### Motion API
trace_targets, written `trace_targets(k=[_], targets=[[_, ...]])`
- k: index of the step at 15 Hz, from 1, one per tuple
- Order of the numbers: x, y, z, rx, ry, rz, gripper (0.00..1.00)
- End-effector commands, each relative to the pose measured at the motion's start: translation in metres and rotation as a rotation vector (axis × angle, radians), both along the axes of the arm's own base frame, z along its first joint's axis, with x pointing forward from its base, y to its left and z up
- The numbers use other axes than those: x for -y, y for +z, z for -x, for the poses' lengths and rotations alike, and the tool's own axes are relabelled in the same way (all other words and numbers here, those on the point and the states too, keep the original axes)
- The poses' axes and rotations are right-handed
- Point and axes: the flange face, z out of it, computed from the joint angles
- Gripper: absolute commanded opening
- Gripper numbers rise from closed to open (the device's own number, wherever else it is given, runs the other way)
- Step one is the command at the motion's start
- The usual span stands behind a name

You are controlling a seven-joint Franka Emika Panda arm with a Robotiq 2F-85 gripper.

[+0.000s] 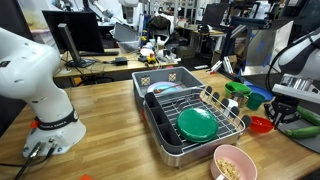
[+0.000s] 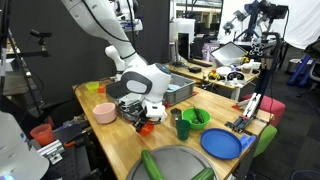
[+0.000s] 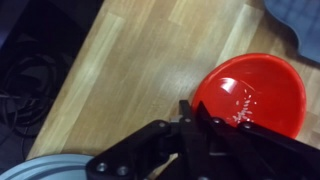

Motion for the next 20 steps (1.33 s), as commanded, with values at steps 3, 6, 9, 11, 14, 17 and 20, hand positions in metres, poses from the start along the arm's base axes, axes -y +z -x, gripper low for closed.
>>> trace_targets(k=[3,6,9,11,14,17,20], targets=[[0.000,0.026,0.036,-0.011,0.195,0.045,0.02],[-0.013,0.034,0.052,0.012,0.332,0.019,0.02],[-0.019,0.030,0.051,0.004,0.343,0.007,0.08],[-0.023,0.034,0.056,0.011,0.387,-0.008,0.08],[-0.023,0.035,0.057,0.014,0.398,-0.012,0.08],[-0.023,0.035,0.057,0.014,0.399,-0.012,0.08],[-0.031,0.035,0.060,0.030,0.492,0.016,0.02]])
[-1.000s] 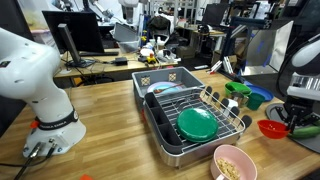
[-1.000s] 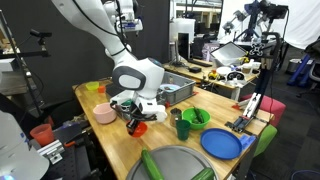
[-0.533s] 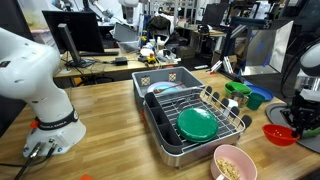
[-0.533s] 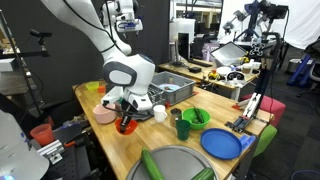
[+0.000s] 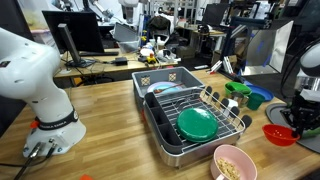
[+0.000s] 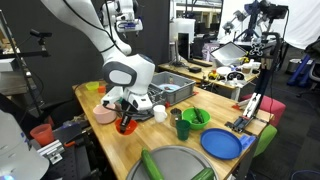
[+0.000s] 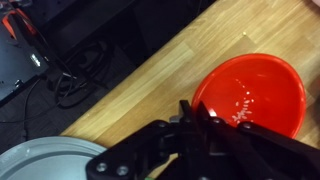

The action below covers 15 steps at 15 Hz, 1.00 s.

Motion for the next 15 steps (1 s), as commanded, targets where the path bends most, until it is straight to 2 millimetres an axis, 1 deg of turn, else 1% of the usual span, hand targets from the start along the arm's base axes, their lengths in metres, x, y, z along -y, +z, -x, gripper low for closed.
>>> trace_targets(k=[1,4,7,10,13,15], targets=[[-0.013,-0.001,0.007,0.024,0.145,0.032,0.02],[-0.034,-0.007,0.021,0.031,0.318,0.041,0.02],[-0.056,-0.013,0.033,0.093,0.459,0.029,0.02],[-0.075,-0.018,0.035,0.181,0.585,-0.004,0.02],[-0.088,-0.018,0.033,0.270,0.722,-0.042,0.02],[-0.092,-0.018,0.033,0.314,0.818,-0.084,0.02]])
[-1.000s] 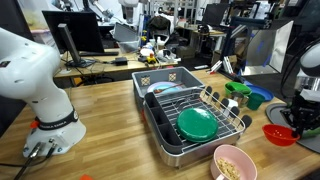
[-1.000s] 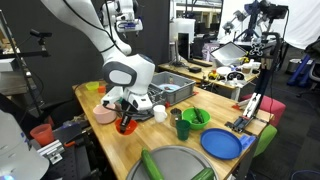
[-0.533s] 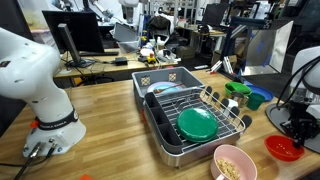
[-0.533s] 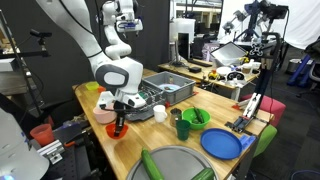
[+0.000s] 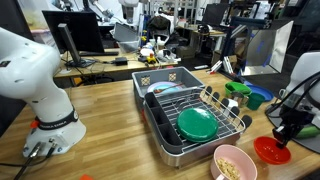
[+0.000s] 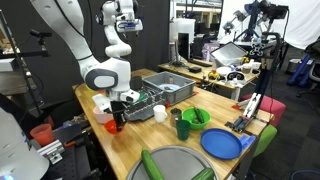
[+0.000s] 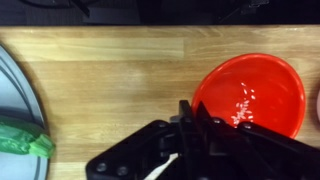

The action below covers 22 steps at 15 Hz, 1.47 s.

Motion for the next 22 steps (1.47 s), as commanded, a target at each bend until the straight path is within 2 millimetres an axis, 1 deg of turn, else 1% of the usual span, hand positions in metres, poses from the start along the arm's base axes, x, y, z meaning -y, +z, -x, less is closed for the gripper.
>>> trace_targets(k=[1,4,8,11,17,19,22], targets=[[-0.003,0.003,0.003,0.066,0.161,-0.077,0.02],[-0.015,0.004,-0.002,0.084,0.297,-0.167,0.02],[-0.003,0.001,0.003,0.055,0.451,-0.207,0.02],[0.009,-0.006,0.003,0.023,0.527,-0.228,0.02],[0.013,-0.021,-0.002,-0.050,0.595,-0.261,0.02],[0.012,-0.024,-0.008,-0.071,0.574,-0.275,0.02],[0.010,-0.021,-0.021,-0.067,0.563,-0.291,0.02]])
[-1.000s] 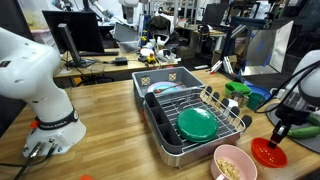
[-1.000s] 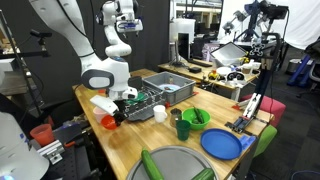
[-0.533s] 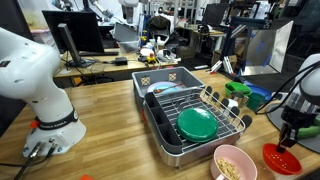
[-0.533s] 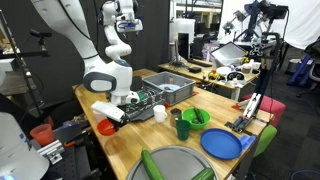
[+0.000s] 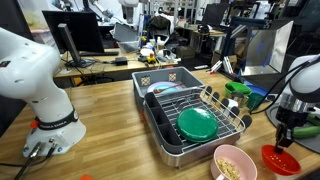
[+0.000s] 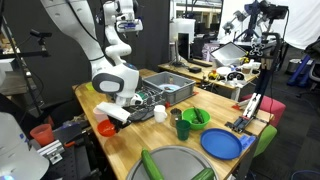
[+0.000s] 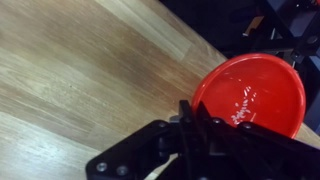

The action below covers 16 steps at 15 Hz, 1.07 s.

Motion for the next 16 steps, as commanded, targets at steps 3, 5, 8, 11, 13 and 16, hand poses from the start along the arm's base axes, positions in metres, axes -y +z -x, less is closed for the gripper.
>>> trace_targets(k=[3,5,8,11,13,16], targets=[[0.000,-0.003,-0.022,-0.032,-0.033,0.005,0.02],[-0.001,-0.009,-0.024,-0.049,-0.045,0.019,0.02],[0.000,-0.020,-0.022,-0.074,-0.067,0.034,0.02],[-0.001,-0.025,-0.024,-0.085,-0.092,0.044,0.02],[-0.002,-0.024,-0.025,-0.080,-0.106,0.054,0.11],[0.001,-0.016,-0.024,-0.082,-0.151,0.079,0.38]])
